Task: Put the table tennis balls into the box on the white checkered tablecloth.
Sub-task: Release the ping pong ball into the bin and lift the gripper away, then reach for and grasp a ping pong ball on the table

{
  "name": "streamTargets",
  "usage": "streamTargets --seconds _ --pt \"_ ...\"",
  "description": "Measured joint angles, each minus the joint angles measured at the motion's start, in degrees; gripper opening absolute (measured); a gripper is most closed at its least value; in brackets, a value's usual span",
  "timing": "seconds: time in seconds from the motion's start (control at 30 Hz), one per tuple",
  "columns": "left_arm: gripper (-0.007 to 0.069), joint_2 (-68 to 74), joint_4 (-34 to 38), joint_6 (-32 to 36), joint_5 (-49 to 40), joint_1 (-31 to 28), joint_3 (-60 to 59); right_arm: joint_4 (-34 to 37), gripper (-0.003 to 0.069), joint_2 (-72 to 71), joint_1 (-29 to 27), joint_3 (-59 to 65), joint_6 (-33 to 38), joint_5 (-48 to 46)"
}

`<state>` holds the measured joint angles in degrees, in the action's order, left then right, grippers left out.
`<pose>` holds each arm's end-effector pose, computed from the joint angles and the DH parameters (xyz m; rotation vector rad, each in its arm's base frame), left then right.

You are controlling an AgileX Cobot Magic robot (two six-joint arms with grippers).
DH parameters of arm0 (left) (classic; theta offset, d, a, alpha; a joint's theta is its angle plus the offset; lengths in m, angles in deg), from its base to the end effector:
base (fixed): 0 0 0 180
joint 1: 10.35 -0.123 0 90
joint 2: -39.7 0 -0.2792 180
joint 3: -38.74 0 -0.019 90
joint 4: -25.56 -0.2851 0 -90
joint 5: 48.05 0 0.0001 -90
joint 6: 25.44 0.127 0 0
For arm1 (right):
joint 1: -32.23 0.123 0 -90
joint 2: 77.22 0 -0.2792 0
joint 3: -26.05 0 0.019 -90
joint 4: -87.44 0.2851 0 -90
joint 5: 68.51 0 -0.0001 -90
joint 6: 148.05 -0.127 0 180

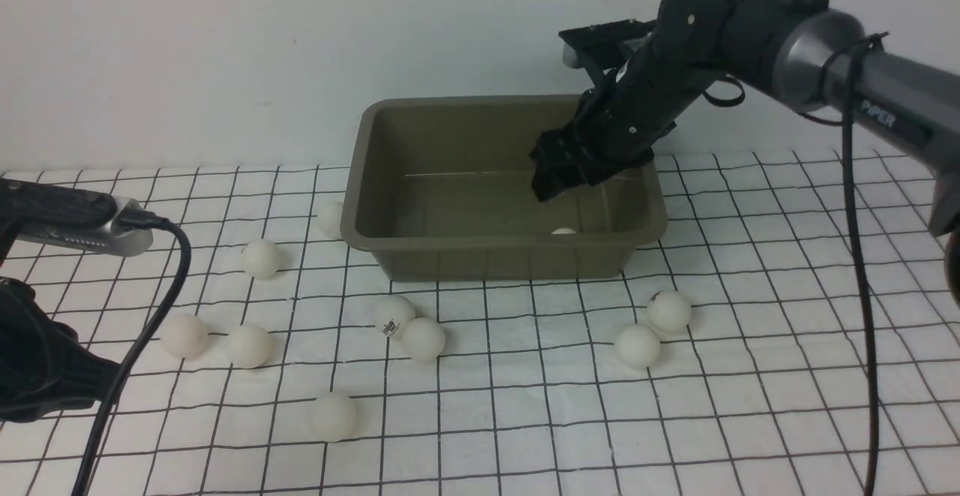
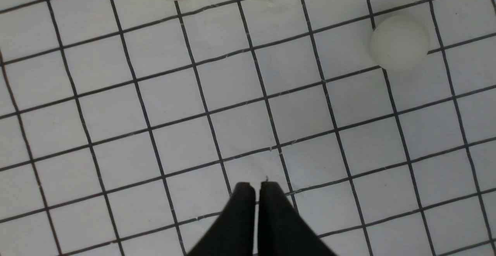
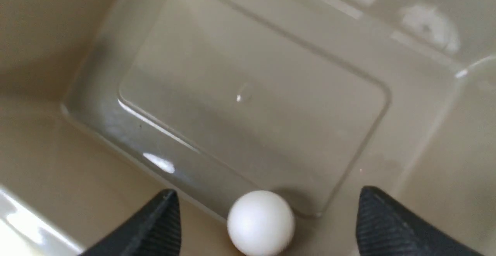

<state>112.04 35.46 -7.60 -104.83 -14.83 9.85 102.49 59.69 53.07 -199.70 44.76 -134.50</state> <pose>0.2471 0.0010 0.2359 0.2272 2.7231 -0.1161 0.4927 0.2198 0.2139 -0.7149 2.6417 0.3976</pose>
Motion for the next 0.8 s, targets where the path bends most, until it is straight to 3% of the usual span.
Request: streamTargets --seconds 0.23,0.6,0.8 --pt "-0.0004 0.0 0.0 0.0 -0.5 0.0 0.0 -12.7 0.0549 -6.7 0.0 -9.1 -8.7 -5.7" --pt "-0.0004 0.0 0.0 0.0 -1.5 0.0 0.0 -16.2 0.0549 -25.3 0.0 11.5 -9.0 -5.8" --pt "-0.0004 0.0 0.2 0.0 -1.5 0.0 0.0 -15.7 0.0549 -31.9 0.0 28.7 -8.7 -5.8"
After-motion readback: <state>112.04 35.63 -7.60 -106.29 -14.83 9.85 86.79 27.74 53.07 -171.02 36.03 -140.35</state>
